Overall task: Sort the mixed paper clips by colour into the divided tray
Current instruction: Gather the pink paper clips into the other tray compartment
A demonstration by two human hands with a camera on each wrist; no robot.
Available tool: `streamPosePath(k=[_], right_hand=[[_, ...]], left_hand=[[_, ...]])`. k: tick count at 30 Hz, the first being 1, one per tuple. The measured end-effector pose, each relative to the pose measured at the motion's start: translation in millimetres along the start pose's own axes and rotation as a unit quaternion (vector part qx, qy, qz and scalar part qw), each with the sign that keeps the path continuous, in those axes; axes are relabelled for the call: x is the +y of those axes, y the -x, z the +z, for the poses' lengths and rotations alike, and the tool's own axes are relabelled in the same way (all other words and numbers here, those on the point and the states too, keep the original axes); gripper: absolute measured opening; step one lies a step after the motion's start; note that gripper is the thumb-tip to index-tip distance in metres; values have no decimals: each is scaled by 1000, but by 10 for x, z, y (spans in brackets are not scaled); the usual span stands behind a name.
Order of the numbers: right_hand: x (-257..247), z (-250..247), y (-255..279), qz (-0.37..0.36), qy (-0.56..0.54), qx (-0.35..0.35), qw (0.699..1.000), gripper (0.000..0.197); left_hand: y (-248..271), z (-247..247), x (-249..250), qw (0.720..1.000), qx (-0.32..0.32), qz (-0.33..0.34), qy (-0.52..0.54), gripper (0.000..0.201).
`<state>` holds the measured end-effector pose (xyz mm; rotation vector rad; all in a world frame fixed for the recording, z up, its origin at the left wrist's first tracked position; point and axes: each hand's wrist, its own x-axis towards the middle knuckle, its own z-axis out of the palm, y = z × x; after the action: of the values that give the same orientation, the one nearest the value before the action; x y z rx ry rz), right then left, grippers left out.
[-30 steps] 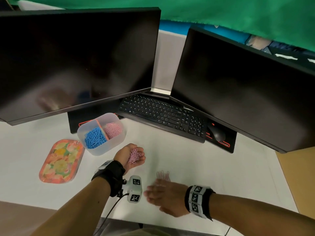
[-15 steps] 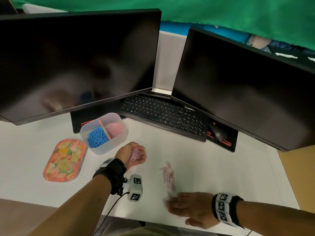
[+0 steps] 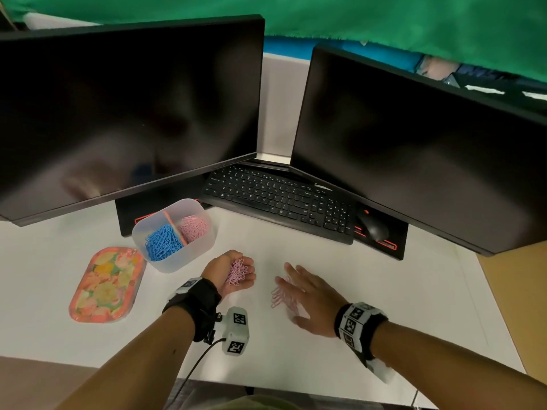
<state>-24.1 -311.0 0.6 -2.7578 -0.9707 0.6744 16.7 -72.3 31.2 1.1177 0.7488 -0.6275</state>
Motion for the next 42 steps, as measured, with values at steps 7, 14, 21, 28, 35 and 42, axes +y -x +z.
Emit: streamPosePath(k=[7,14,21,28,35,42], right_hand=[[138,81,-228,-146,113,-70,980,67],[236,143,-215,-193,62,36,979,37],[122,52,-394,-98,-3,54,994,36],[-94,-143,-509,112,-198,142,963,27],[-427,-554,-705,53,-237,137,960,25],[-562,-895,-819,0,-223,129,966,36]], left_hand=[[41,24,-30,1000,-5,-10,0,29],[54,52,-60,1000,-3,-17,-4,30],[45,152,-106,1000,2,-24,9,29],[29,168,-102,999,19,-23,36,34],[-9,209,-81,996,22,-6,85,33],[86,145,68,990,1,19,143,32]])
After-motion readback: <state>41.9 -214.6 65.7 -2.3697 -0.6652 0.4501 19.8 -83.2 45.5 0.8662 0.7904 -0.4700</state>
